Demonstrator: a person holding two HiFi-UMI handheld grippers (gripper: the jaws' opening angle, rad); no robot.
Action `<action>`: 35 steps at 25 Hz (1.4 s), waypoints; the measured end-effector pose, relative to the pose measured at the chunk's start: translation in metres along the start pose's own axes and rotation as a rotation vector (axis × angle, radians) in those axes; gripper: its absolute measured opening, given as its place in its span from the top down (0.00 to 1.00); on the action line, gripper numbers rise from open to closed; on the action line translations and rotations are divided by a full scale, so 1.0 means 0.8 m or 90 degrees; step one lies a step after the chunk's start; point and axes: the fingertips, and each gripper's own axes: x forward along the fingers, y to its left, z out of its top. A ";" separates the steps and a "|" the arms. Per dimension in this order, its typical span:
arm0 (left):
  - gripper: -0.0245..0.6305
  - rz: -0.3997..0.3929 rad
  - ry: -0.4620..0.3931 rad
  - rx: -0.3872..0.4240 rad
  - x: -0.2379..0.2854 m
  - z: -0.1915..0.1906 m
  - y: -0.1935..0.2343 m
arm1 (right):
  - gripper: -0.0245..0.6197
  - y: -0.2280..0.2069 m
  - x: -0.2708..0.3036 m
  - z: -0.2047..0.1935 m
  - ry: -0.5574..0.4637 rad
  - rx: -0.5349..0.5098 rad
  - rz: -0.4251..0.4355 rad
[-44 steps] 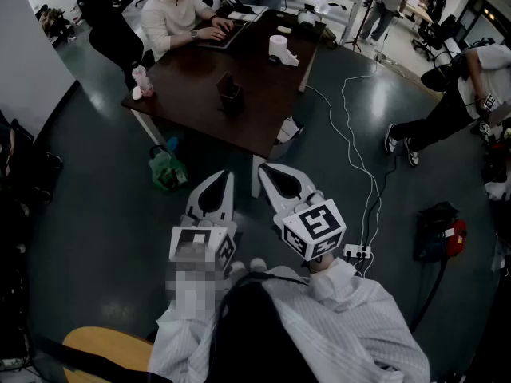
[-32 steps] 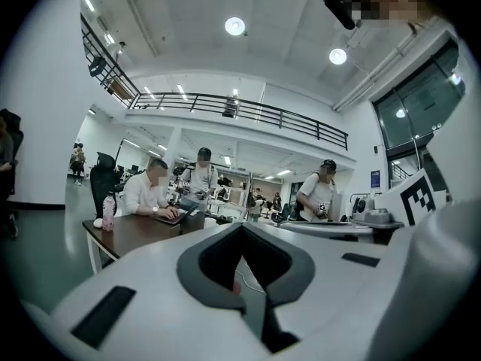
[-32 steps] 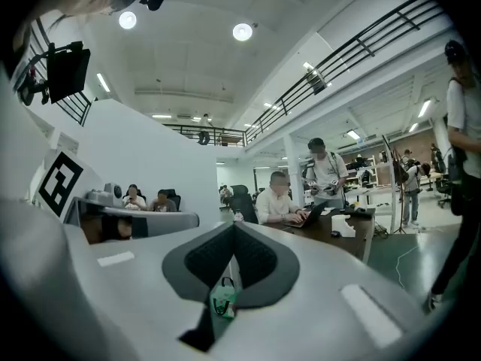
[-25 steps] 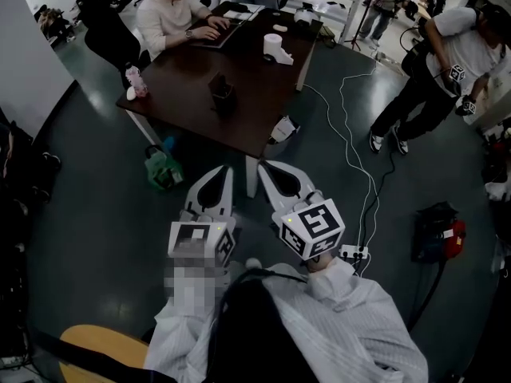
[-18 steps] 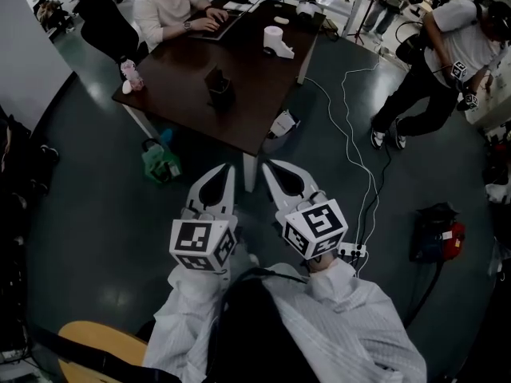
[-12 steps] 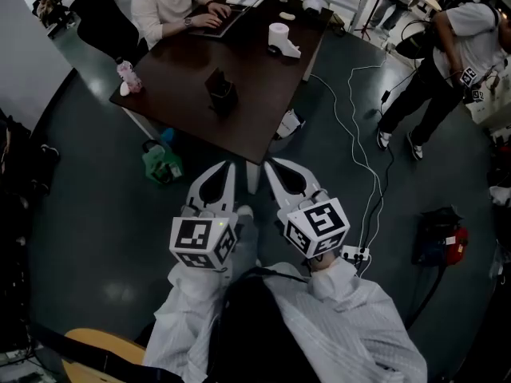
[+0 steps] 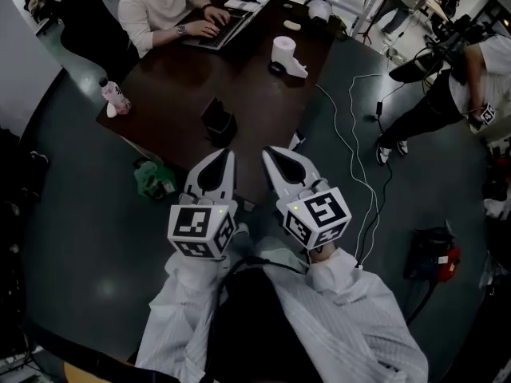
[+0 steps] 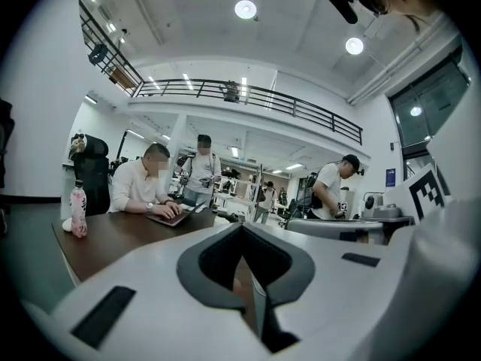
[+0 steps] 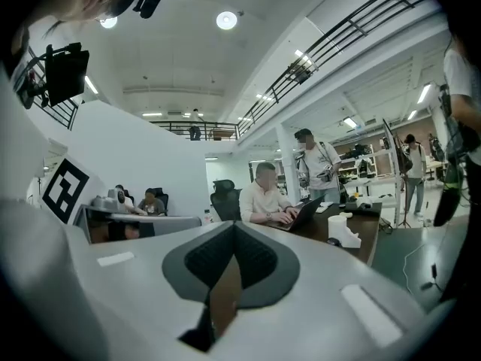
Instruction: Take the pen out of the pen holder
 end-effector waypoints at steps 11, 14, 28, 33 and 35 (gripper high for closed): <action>0.96 0.119 0.031 -0.047 0.092 -0.019 0.076 | 0.96 -0.079 0.116 -0.021 0.071 0.019 0.092; 0.96 0.177 0.028 -0.063 0.124 -0.023 0.089 | 0.96 -0.106 0.145 -0.023 0.091 0.020 0.150; 0.96 0.469 -0.032 -0.148 0.175 -0.045 0.118 | 0.96 -0.173 0.236 -0.057 0.233 -0.038 0.427; 0.96 0.508 -0.028 -0.167 0.164 -0.057 0.137 | 0.96 -0.162 0.260 -0.070 0.253 -0.040 0.450; 0.96 0.520 -0.030 -0.174 0.157 -0.060 0.142 | 0.96 -0.156 0.266 -0.076 0.264 -0.043 0.455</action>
